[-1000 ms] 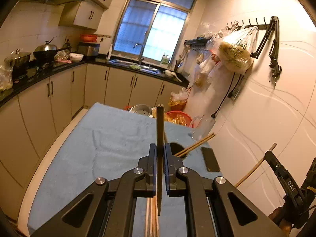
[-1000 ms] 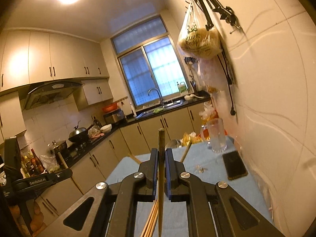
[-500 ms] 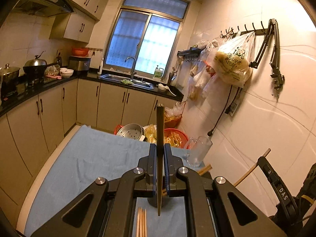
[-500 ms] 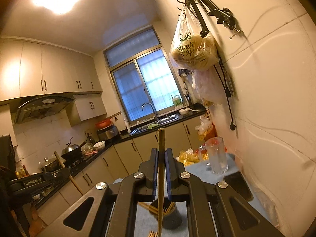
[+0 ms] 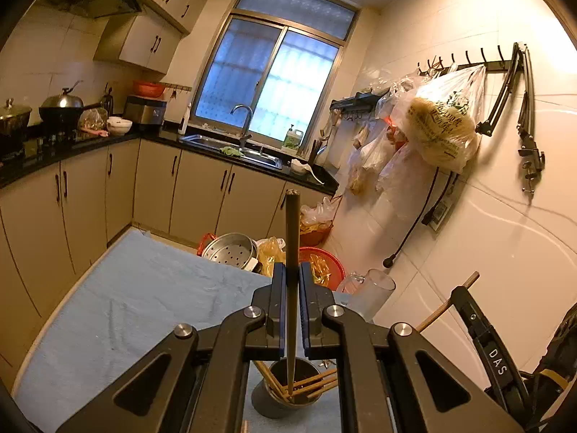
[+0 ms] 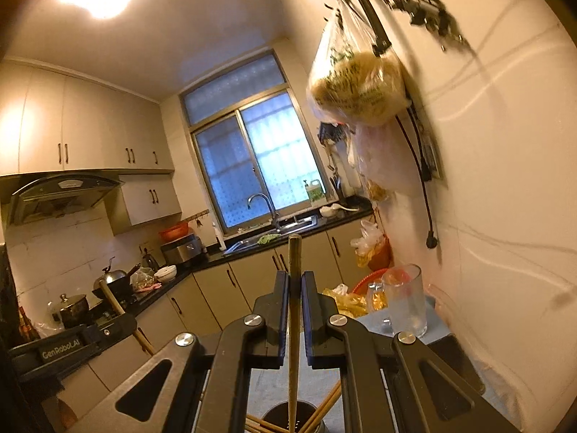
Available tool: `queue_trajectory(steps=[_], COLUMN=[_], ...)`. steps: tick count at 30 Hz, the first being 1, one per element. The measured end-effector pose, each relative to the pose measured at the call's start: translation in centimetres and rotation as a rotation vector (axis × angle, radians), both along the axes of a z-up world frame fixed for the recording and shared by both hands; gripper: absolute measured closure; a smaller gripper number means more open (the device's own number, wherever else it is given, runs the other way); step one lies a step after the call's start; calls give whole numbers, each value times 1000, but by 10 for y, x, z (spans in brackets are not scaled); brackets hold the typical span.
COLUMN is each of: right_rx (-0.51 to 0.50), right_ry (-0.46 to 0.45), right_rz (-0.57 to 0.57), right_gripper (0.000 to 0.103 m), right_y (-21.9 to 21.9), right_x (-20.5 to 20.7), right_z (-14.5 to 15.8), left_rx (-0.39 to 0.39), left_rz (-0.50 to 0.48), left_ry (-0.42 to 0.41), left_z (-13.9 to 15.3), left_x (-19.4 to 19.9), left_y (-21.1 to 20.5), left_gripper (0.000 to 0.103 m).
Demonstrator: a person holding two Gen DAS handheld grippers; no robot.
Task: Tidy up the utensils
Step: 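Raise both held chopsticks over the grey cup and open both tools, then withdraw both open tools back over the chopstick pile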
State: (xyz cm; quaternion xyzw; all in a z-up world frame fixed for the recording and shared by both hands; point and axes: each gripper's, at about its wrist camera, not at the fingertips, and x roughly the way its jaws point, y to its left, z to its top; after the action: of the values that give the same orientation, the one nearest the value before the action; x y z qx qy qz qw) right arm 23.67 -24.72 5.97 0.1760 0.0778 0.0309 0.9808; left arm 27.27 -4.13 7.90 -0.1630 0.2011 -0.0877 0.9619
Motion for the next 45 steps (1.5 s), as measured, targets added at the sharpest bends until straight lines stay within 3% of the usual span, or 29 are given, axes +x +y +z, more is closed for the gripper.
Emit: queue_trajectory(steps=[12, 31, 34, 36, 43, 45], right_rx=[14, 9, 42, 79, 109, 88], right_ry=[70, 203, 230, 236, 203, 203], right_rz=[-10, 65, 78, 73, 87, 99], right_gripper=[95, 92, 89, 81, 64, 49], right_y=[-1, 2, -2, -9, -17, -15], right_x=[19, 29, 29, 24, -32, -58], right_z=[-35, -63, -64, -60, -35, -35], left_rx=[23, 80, 52, 39, 52, 68], left_rz=[-22, -64, -65, -61, -29, -24], left_ry=[88, 195, 214, 202, 181, 203], left_z=[-39, -61, -58, -51, -30, -35], left_x=[13, 19, 16, 7, -49, -73], left_y=[-7, -11, -6, 2, 37, 48], left_gripper=[96, 94, 83, 66, 49, 43])
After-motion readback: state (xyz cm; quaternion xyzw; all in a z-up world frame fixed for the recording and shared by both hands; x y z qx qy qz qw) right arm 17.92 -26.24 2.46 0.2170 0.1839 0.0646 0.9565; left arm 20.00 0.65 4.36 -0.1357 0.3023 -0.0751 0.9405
